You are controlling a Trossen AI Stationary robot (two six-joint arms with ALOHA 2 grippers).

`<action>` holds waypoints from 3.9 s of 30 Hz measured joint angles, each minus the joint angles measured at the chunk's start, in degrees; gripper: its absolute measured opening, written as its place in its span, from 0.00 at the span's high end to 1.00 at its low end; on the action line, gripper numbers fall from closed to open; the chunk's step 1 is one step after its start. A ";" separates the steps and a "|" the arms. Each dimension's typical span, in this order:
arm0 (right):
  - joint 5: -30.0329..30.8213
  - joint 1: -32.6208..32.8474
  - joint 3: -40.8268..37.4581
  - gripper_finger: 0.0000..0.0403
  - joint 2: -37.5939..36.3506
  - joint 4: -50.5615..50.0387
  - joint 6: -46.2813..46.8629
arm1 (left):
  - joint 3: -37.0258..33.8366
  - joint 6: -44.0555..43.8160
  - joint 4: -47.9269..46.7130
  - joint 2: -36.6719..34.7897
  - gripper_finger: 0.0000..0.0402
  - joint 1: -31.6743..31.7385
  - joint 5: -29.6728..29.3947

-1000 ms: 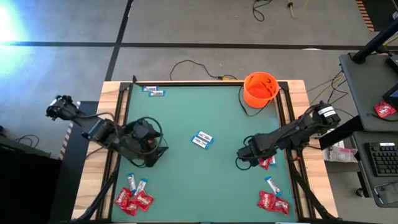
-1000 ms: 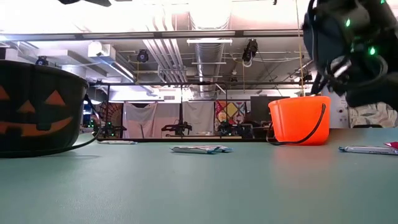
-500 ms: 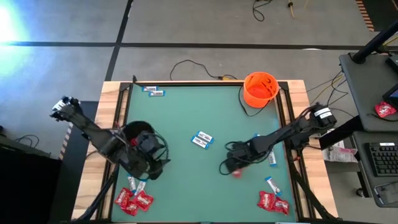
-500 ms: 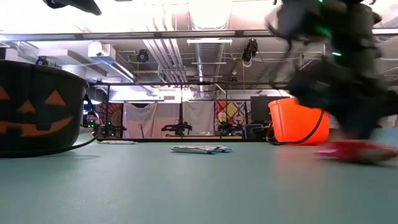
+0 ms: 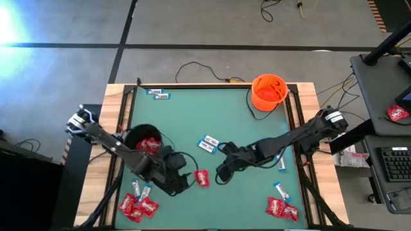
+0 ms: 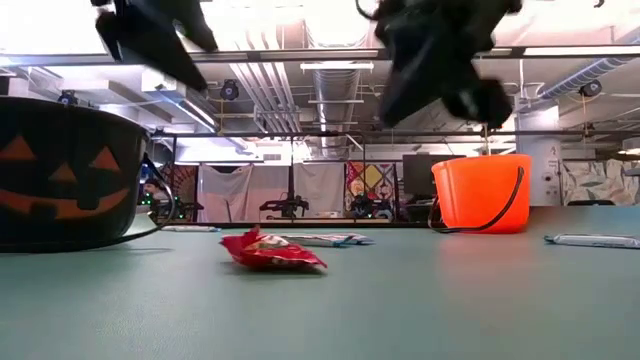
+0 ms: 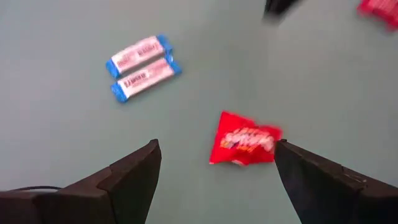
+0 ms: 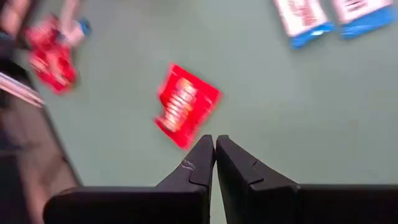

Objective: Sort candy by brand, put in halloween buckets
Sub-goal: Put the red candy into the black bucket

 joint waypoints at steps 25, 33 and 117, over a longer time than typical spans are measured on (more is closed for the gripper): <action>0.66 1.82 20.14 0.97 -0.06 -12.64 -6.62 | -0.02 33.06 19.65 21.24 0.26 7.78 17.28; 0.52 2.19 22.94 0.97 -0.09 -12.73 -10.40 | 0.22 36.38 21.29 23.93 0.31 8.87 22.40; 3.87 0.15 23.37 0.97 -1.27 -11.16 -20.25 | -0.08 -10.92 -11.51 -2.95 0.36 -28.70 13.17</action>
